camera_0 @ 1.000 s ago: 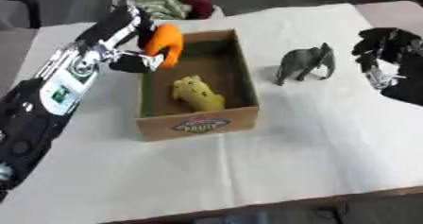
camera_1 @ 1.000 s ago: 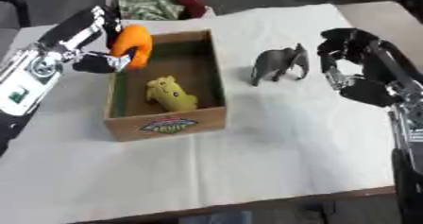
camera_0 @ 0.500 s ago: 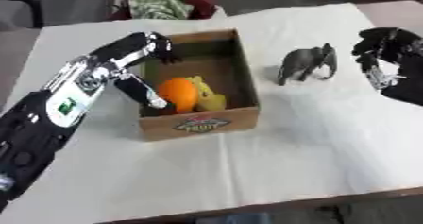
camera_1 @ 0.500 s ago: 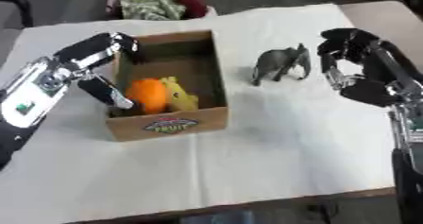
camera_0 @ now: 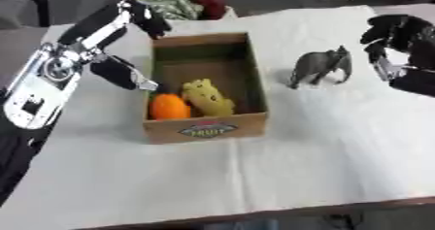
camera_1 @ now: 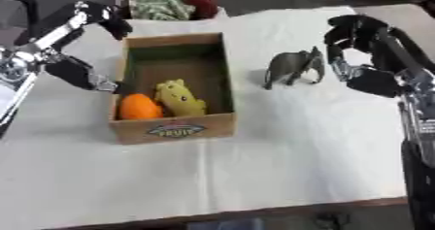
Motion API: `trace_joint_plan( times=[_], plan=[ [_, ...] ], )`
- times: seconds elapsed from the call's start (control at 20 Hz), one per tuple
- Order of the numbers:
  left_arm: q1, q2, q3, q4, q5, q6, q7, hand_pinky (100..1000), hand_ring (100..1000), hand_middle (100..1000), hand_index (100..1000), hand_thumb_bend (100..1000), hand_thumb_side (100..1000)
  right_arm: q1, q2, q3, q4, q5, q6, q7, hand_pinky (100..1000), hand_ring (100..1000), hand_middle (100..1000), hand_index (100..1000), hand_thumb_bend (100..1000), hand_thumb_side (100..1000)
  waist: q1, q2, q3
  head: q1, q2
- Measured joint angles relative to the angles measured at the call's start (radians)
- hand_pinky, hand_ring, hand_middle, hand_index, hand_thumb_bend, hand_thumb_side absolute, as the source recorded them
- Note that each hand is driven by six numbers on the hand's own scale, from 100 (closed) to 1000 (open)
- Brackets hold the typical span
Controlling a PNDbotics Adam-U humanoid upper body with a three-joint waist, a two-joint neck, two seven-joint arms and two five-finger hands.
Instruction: Pick up objects on the table and place them in the box.
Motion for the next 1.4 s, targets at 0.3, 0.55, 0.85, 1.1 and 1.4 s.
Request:
trace_joint_plan(
  times=[0.3, 0.55, 0.85, 1.1, 1.4],
  plan=[
    [0.058, 0.003, 0.041, -0.053, 0.103, 0.076, 0.061, 710, 572, 543, 688, 590, 110, -0.05, -0.045, 0.015, 0.081, 0.036, -0.011, 0.007, 699, 764, 718, 847, 100, 165, -0.027, -0.001, 0.054, -0.015, 0.0],
    [0.18, -0.012, 0.137, -0.091, 0.183, 0.124, 0.128, 709, 566, 536, 683, 570, 129, -0.173, -0.151, 0.052, 0.193, 0.106, 0.036, 0.06, 772, 843, 796, 882, 100, 238, -0.035, -0.002, 0.082, -0.035, 0.0],
    [0.298, -0.032, 0.187, -0.172, 0.246, 0.145, 0.174, 708, 563, 532, 681, 565, 134, -0.291, -0.197, 0.103, 0.347, 0.2, 0.044, 0.102, 784, 856, 801, 891, 100, 301, -0.042, -0.002, 0.096, -0.044, -0.007],
    [0.309, -0.034, 0.198, -0.196, 0.257, 0.157, 0.186, 708, 563, 532, 681, 563, 134, -0.315, -0.193, 0.118, 0.485, 0.285, -0.001, 0.077, 785, 857, 800, 892, 100, 309, -0.042, -0.002, 0.096, -0.05, -0.008],
    [0.315, -0.042, 0.199, -0.2, 0.264, 0.161, 0.188, 708, 561, 530, 681, 559, 137, -0.332, -0.185, 0.135, 0.637, 0.378, -0.075, 0.006, 794, 865, 809, 897, 100, 360, -0.042, -0.002, 0.095, -0.051, -0.008]
  ],
)
